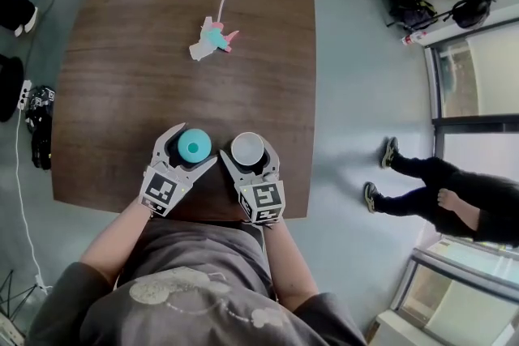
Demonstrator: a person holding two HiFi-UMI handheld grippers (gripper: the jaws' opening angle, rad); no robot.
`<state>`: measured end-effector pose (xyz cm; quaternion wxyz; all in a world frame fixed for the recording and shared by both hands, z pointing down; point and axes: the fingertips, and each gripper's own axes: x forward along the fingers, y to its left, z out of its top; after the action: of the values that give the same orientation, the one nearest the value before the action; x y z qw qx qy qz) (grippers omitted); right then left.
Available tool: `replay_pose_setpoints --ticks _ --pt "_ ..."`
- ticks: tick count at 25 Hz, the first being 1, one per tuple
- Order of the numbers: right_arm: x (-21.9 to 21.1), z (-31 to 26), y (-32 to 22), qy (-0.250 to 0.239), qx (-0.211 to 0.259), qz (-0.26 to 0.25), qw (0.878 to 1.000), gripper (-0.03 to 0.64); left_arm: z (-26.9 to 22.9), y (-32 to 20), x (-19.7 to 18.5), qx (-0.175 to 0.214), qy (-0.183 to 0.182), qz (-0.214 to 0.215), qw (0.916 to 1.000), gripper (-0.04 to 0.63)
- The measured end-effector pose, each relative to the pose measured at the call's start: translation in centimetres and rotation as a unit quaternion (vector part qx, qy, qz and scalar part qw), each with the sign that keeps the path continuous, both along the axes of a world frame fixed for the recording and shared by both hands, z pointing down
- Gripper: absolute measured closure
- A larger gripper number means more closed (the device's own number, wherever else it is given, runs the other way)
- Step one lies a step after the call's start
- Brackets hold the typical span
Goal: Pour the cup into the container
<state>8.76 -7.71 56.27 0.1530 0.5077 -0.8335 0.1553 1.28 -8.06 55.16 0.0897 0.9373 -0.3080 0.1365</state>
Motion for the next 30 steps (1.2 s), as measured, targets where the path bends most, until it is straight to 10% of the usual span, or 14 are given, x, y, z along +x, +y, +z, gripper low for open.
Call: replay_pose_setpoints --ticks 30 --pt "1.4 -0.1 4.1 0.03 -0.008 0.087 0.996 0.187 -1.6 2.5 -4.2 -0.006 0.029 -0.021 0.9993 0.124"
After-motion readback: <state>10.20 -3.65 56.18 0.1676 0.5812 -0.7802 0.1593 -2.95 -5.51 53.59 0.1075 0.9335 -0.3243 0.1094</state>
